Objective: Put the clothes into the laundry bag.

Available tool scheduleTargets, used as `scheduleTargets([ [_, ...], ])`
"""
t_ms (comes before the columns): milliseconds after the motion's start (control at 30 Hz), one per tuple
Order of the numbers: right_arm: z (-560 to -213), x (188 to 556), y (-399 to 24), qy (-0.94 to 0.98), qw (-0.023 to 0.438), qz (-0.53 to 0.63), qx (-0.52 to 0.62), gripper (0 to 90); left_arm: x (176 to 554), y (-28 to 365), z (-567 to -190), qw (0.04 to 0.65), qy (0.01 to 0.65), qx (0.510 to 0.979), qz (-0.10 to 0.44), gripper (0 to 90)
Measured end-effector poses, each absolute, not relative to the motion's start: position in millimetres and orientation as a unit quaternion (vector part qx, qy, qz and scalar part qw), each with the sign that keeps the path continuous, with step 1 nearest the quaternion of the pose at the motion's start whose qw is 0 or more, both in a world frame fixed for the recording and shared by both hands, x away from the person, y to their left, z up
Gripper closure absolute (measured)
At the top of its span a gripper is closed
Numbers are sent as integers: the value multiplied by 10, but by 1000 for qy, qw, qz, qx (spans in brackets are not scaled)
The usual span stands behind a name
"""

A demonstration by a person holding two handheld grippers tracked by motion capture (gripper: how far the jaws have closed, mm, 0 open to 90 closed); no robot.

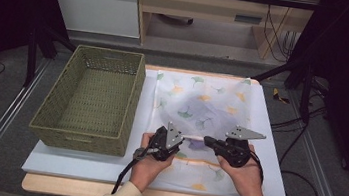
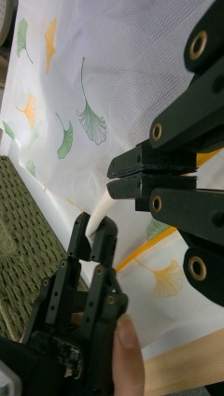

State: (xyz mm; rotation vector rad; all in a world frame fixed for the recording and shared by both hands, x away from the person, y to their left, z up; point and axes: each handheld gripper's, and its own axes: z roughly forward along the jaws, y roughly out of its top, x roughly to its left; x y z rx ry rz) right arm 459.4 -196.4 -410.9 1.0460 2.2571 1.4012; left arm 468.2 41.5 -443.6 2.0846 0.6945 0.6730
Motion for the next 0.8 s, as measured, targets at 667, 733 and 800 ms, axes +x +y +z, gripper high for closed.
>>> scheduleTargets([
  [667, -4205, 4523, -1891, 801, 135, 469, 348, 890, 4540, 515, -4477, 417, 286, 828, 242, 874],
  [733, -4215, 4510, -1893, 802, 134, 467, 347, 890, 4526, 513, -4487, 417, 285, 829, 240, 874],
  [800, -4225, 4500, -1897, 803, 132, 465, 348, 890, 4509, 513, -4505, 416, 284, 831, 238, 875],
])
